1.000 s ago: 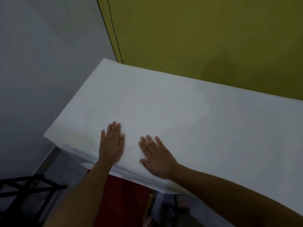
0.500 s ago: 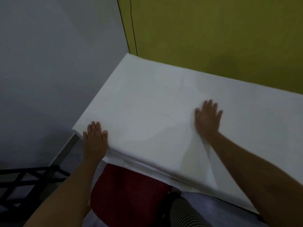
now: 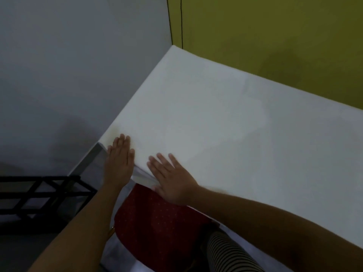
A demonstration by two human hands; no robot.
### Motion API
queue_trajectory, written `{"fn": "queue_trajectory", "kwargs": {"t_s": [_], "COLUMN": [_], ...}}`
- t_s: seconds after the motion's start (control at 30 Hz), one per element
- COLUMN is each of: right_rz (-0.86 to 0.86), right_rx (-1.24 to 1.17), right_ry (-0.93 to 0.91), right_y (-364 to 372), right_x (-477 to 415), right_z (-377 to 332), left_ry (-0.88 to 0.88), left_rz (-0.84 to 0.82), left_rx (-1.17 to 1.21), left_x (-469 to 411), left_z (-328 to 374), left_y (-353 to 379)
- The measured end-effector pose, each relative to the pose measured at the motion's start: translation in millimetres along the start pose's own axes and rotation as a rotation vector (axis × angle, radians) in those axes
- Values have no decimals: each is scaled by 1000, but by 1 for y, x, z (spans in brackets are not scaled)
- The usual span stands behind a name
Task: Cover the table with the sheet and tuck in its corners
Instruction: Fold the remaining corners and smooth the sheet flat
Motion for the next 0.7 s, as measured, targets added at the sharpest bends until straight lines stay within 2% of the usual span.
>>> {"fn": "queue_trajectory", "kwargs": {"t_s": [0.07, 0.13, 0.2, 0.27, 0.37, 0.43, 0.53, 0.7], "right_rz": [24, 72, 164, 225, 188, 129, 90, 68], "right_rx": [-78, -224, -323, -291, -153, -98, -61, -28], "right_ry": [-54, -8, 202, 469, 816, 930, 896, 423], "right_y": [-3, -13, -25, -35, -41, -40, -32, -20], "right_x": [0, -5, -8, -9, -6, -5, -26, -68], "right_z": [2, 26, 80, 150, 245, 277, 267, 144], "left_ry": [-8, -73, -120, -59, -15, -17, 58, 79], "left_rz": [-4, -4, 18, 7, -27, -26, -74, -119], "left_rx": [8, 42, 53, 9, -37, -87, -166, -204], "left_x": [0, -3, -7, -15, -37, -48, -47, -44], "left_z": [0, 5, 16, 33, 36, 24, 8, 1], "left_y": [-1, -1, 0, 3, 3, -4, -7, -6]}}
Point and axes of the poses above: each hand's wrist, its own x-axis away from the middle knuckle, its own y-axis out of the palm, z = x × y, the point moved 6 cm from there along -x, towards the middle knuckle, and after that the axes turned 3 degrees about x, right-handed, at the moved point
